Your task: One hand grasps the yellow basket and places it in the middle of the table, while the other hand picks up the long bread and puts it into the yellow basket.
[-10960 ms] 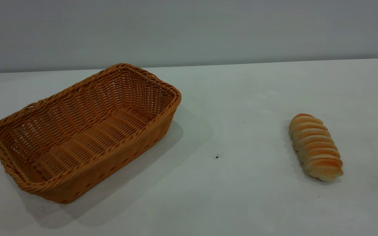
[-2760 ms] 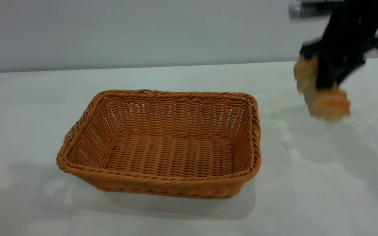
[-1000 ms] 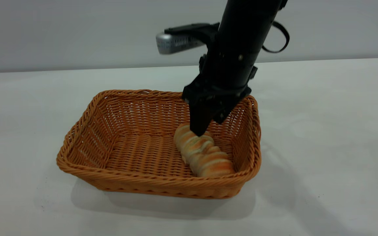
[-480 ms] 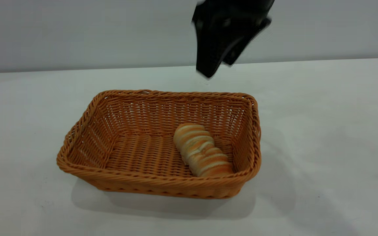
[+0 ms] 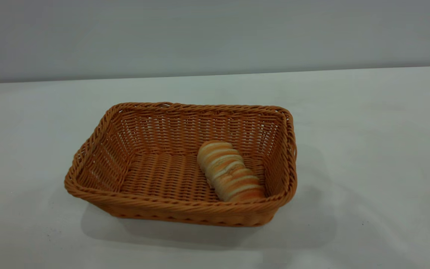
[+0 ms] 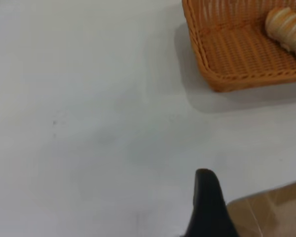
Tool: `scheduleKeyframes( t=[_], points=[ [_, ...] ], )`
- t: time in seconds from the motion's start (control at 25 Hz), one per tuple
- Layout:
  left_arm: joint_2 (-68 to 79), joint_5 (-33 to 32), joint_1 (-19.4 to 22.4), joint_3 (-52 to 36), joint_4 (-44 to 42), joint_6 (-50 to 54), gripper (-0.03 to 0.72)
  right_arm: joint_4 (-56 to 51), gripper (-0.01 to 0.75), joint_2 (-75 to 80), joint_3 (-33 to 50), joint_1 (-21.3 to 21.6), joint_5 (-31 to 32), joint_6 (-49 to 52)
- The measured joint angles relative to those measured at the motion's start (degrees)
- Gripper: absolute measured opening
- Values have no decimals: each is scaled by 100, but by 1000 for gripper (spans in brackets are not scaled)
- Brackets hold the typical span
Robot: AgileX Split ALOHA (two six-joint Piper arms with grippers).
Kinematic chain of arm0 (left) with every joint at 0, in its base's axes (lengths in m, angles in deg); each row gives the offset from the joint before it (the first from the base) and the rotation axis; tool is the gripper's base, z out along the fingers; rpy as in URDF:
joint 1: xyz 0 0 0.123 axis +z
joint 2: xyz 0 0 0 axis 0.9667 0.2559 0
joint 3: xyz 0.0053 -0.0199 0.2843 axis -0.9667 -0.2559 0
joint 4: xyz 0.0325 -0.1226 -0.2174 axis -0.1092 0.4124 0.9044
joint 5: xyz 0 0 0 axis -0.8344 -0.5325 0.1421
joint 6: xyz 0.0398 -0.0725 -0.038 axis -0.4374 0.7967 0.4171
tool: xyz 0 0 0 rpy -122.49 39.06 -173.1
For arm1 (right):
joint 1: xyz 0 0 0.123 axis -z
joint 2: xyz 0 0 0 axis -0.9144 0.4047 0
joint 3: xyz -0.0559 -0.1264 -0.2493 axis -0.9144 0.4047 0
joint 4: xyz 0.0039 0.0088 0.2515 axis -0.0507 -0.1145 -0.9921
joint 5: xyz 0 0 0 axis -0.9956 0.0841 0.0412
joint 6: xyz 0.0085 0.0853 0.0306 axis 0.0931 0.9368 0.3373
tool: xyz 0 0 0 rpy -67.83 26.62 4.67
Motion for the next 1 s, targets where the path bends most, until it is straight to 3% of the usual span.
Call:
scheduleKeyframes(
  t=[0.24, 0.4, 0.76, 1.0],
  points=[
    [-370, -153, 0, -275, 0, 50, 540, 101, 550, -1157, 142, 0, 395, 313],
    [-636, -190, 0, -448, 0, 68, 540, 132, 550, -2085, 763, 0, 395, 500],
    [-870, -191, 0, -463, 0, 135, 540, 195, 550, -4955, 3174, 0, 367, 1072],
    [-881, -186, 0, -481, 0, 152, 540, 822, 550, -7047, 4597, 0, 109, 1778]
  ],
)
